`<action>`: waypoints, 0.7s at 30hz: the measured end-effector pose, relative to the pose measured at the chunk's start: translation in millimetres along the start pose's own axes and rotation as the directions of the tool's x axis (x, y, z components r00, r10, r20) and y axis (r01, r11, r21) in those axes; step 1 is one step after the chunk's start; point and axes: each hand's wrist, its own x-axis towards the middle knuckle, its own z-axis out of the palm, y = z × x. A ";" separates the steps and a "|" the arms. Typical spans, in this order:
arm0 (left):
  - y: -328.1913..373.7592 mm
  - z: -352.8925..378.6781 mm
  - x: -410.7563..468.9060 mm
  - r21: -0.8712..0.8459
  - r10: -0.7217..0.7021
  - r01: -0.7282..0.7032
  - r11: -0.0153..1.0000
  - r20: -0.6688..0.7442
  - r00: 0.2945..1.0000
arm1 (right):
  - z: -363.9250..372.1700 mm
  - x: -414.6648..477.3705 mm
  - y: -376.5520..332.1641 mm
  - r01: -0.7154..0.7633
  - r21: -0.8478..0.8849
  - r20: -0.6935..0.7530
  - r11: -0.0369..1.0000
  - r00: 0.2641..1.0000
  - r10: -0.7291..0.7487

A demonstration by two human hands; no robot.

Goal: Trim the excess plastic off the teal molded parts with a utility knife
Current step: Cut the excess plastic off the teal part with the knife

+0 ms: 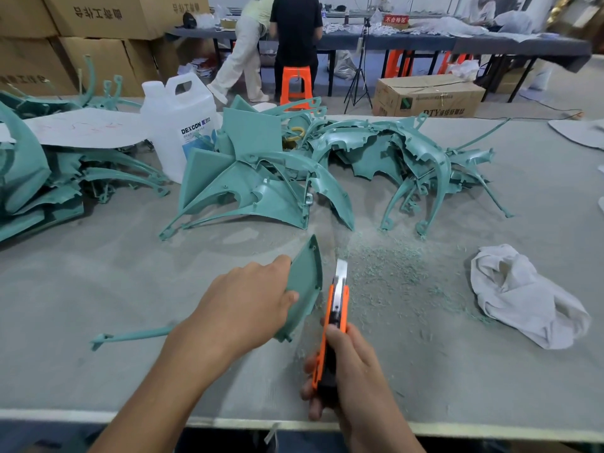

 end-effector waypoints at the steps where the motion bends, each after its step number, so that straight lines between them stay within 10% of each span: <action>1: 0.6 0.5 -0.5 0.001 0.008 -0.008 1.000 -0.003 1.000 | -1.8 0.6 8.1 -0.033 -0.025 -0.001 0.999 0.999 0.033; 10: 7.2 2.6 -5.6 0.033 0.063 -0.061 0.998 -0.043 0.997 | 12.6 -12.7 -28.0 0.166 -0.034 0.227 0.986 0.962 -0.154; 21: 6.7 -27.0 -34.0 -0.214 0.282 -0.275 0.937 0.000 0.959 | -39.1 22.7 -37.5 0.327 -0.285 -0.202 0.901 0.898 -0.390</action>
